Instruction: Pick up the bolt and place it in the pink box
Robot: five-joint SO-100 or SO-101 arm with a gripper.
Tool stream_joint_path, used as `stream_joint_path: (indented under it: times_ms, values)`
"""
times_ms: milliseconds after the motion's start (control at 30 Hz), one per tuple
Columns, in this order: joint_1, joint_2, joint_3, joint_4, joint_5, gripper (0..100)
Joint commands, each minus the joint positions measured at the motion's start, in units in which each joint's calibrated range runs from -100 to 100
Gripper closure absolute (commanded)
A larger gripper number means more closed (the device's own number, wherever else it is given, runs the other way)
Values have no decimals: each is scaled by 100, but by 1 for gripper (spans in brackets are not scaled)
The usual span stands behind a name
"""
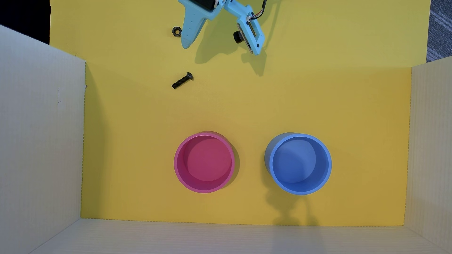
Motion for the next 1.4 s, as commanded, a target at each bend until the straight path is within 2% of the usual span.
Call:
stream_joint_path:
  times_ms: [0,200,433,833,1067,1367]
  values:
    - [25,58,-183,-69,80,95]
    - [-26,950,-1124,300,64,95]
    - [25,3156,-2779,429,95,95]
    - [158,7019,-4796,386,705,95]
    - [526,8442,-6108,386,924,95]
    - [393,9359,-6967,412,950,95]
